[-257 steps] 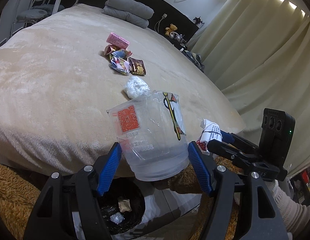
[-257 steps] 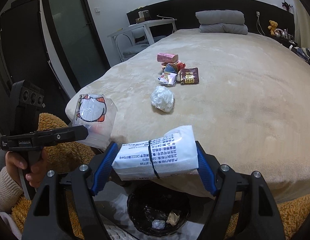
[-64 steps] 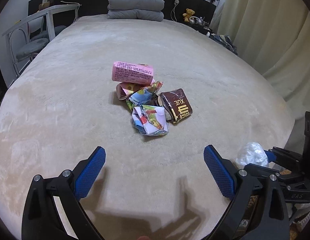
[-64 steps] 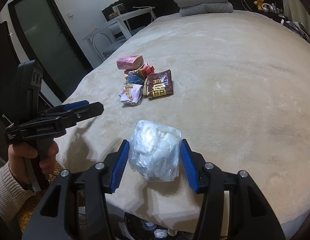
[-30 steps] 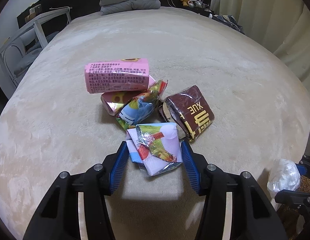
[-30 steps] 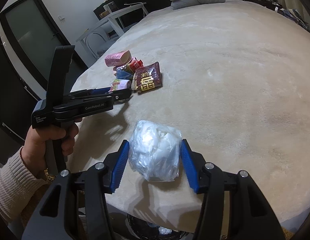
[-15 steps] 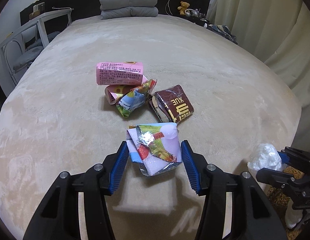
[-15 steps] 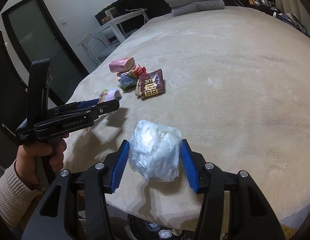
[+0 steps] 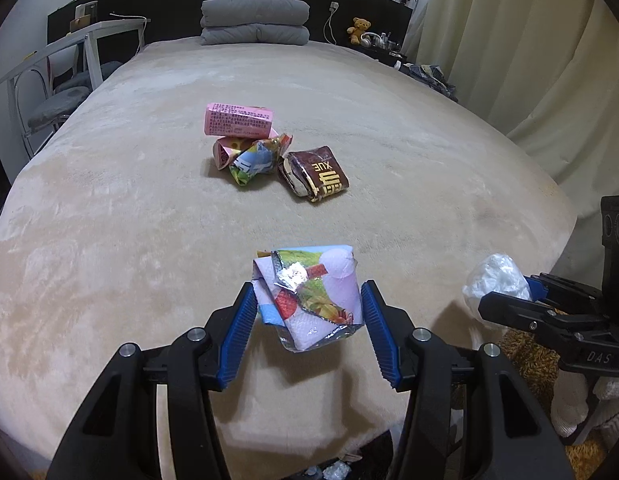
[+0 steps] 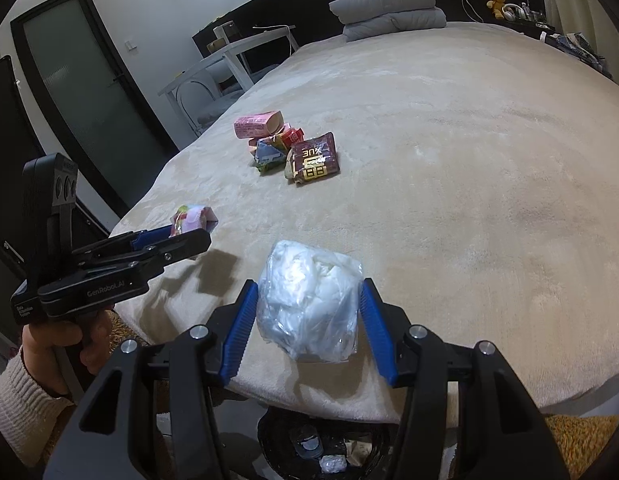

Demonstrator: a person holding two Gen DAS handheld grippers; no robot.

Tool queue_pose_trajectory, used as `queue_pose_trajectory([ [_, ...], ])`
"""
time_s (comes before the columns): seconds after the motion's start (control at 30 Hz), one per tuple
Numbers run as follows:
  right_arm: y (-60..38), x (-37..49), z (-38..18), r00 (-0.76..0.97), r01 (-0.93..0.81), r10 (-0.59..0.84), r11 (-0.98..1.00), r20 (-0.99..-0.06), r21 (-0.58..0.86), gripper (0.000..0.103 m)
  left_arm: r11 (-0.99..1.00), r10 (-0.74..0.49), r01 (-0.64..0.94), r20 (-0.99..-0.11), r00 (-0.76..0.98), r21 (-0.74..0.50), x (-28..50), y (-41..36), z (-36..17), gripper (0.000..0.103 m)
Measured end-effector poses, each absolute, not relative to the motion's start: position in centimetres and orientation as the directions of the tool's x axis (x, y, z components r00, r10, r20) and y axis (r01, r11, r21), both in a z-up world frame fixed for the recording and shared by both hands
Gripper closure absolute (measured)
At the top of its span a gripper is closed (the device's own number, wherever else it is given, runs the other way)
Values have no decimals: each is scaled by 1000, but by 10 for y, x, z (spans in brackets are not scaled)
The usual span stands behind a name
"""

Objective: Collect trash
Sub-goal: 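Grasp the colourful wrapper with the left tool while the right tool lifts the white bag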

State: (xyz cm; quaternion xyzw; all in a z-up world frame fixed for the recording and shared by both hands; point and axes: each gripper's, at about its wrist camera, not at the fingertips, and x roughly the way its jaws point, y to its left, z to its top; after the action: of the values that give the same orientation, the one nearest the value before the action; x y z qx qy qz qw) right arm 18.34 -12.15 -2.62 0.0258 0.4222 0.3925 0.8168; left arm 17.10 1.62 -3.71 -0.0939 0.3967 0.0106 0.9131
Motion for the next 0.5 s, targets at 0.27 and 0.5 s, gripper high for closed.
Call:
queue_pose_trajectory([
  [0.27, -127, 157, -24, 335, -627, 673, 682, -659, 377, 50, 975, -88, -81, -702, 707, -205, 127, 0, -40, 50],
  [0.5, -134, 139, -24, 332, -625, 676, 680, -658, 383, 50, 964, -133, -71, -696, 705, -256, 94, -14, -49, 50],
])
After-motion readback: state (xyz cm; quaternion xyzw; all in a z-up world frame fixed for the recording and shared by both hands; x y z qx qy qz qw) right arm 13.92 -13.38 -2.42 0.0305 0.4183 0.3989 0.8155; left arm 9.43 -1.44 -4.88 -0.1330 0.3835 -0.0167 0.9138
